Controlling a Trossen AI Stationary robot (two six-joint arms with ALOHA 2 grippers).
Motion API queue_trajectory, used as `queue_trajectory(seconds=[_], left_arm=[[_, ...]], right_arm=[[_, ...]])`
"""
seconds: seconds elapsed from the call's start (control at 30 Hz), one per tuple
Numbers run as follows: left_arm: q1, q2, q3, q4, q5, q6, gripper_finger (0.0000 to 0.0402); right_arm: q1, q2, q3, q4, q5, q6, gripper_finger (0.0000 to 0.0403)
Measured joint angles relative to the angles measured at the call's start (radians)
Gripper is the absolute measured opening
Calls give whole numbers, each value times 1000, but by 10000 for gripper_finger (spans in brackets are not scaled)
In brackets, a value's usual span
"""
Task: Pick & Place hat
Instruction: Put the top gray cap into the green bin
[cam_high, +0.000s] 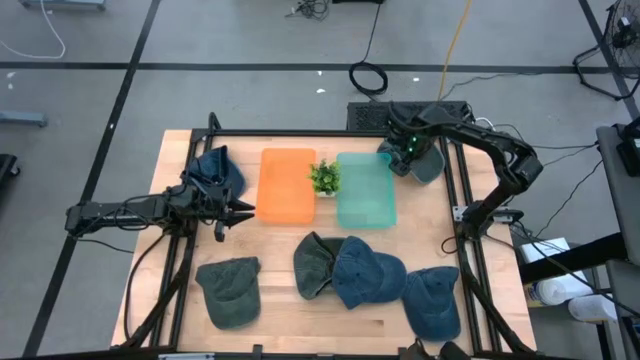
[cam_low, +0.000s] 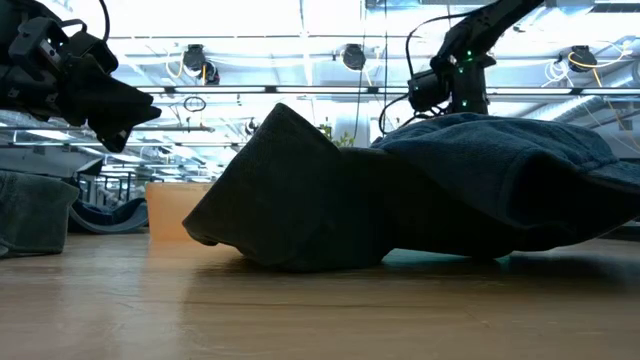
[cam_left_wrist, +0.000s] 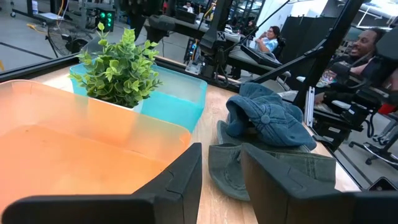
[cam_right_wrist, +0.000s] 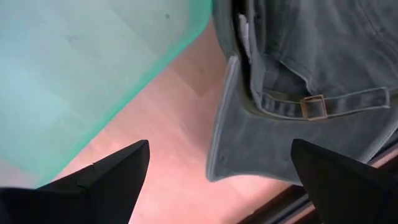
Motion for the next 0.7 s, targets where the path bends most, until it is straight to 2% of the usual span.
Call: queue_trajectory(seconds=[0.13, 0.47, 0.7], left_arm=[[0, 0, 0, 0, 0, 0, 120], [0, 0, 0, 0, 0, 0, 120], [0, 0, 0, 0, 0, 0, 120]], right_arm=[[0, 0, -47, 41, 57, -16, 380], [3, 0, -182, 206, 68, -31, 379], [27, 0, -243, 258, 195, -84, 361]])
